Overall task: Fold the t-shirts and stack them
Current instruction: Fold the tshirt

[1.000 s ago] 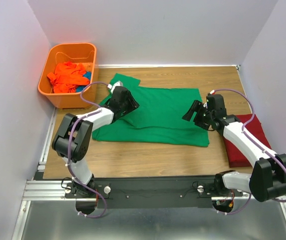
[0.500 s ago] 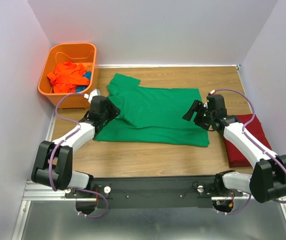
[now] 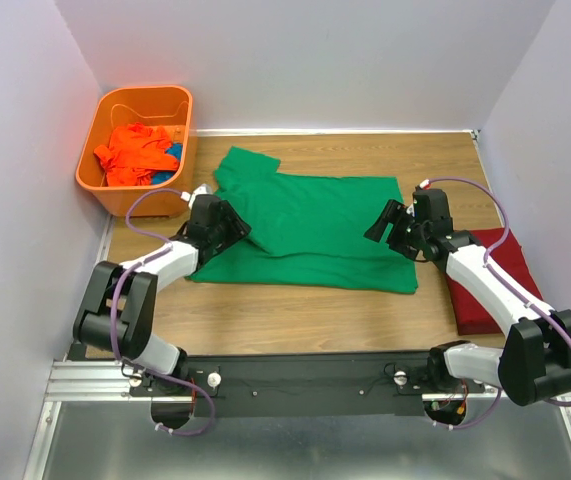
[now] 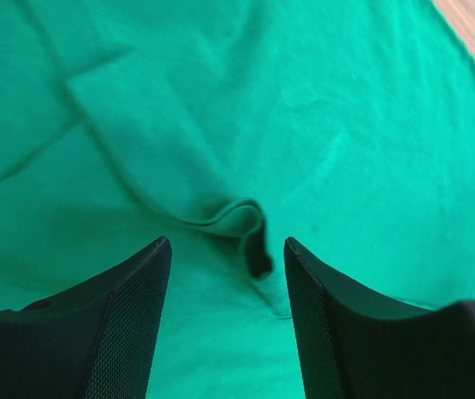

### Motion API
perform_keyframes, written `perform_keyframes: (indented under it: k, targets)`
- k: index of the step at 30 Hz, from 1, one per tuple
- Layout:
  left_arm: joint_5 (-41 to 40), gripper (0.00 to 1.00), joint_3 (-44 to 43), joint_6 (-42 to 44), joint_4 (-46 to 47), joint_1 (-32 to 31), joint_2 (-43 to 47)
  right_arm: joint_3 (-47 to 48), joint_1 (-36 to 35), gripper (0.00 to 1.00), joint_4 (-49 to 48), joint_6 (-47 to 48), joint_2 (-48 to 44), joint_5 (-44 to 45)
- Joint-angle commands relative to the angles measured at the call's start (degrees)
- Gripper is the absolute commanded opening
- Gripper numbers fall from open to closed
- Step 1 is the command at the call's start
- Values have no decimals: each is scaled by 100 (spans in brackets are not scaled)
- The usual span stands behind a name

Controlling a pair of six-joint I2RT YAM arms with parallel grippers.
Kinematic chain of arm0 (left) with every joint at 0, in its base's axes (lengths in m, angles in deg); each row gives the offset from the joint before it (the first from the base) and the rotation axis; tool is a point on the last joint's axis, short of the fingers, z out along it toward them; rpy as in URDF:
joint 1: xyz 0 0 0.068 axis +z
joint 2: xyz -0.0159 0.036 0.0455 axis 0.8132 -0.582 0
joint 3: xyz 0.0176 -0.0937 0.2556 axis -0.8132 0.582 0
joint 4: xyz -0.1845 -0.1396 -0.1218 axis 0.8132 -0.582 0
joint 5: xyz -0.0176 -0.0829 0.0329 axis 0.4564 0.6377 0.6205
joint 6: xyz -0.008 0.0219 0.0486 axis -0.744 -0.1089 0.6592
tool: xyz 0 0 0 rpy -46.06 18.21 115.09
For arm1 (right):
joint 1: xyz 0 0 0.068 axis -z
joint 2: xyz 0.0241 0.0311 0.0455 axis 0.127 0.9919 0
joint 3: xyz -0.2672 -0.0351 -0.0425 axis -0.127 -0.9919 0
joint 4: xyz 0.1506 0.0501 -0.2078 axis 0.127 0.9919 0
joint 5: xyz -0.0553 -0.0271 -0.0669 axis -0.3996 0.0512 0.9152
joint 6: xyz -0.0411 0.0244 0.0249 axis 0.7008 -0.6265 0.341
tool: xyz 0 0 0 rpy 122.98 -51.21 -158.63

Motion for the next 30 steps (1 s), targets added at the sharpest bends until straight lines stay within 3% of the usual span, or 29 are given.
perform_keyframes:
  k: [1, 19, 30]
  targets:
    - [258, 65, -262, -135, 274, -187, -281, -41, -35, 85, -66, 94, -76, 123]
    - [443, 65, -1518, -21, 459, -706, -1704, -120, -35, 85, -57, 85, -164, 193]
    - [522, 65, -1809, 111, 468, -908, -1951, -137, -26, 85, -57, 94, -146, 211]
